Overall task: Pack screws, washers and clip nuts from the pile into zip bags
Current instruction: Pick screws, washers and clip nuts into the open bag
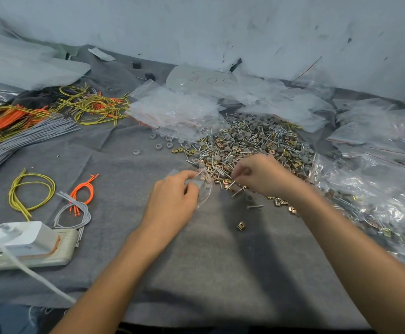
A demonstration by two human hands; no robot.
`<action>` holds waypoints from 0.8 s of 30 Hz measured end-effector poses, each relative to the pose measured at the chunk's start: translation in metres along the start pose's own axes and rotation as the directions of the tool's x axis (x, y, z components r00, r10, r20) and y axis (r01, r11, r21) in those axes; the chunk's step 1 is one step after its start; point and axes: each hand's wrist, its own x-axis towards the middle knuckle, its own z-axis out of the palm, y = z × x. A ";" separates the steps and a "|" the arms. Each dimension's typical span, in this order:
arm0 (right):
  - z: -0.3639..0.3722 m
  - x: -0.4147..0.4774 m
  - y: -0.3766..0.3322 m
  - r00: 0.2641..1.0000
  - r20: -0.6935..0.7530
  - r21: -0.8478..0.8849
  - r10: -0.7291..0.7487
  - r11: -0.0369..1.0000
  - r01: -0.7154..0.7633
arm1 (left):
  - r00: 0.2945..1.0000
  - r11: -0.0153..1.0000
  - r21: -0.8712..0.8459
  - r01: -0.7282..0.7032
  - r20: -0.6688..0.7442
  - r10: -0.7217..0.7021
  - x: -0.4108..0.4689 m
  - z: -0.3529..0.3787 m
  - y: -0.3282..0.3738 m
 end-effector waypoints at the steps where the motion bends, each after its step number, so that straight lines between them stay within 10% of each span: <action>1: 0.007 0.002 0.004 0.999 0.032 -0.042 0.016 0.999 -0.015 | 1.000 1.000 0.004 0.001 -0.001 -0.001 0.000 0.000 0.000; 10: 0.028 0.009 0.001 0.995 0.095 -0.195 0.021 0.981 -0.002 | 1.000 1.000 -0.001 -0.010 0.019 0.010 0.001 -0.004 0.003; 19: 0.004 -0.021 -0.028 0.982 -0.119 0.509 -0.144 0.841 0.185 | 0.999 1.000 -0.014 -0.003 0.041 0.004 -0.002 -0.006 0.008; 24: 0.008 -0.016 -0.049 0.967 -0.050 0.414 -0.248 0.876 0.246 | 0.999 1.000 -0.004 -0.005 0.034 0.005 -0.003 -0.007 0.009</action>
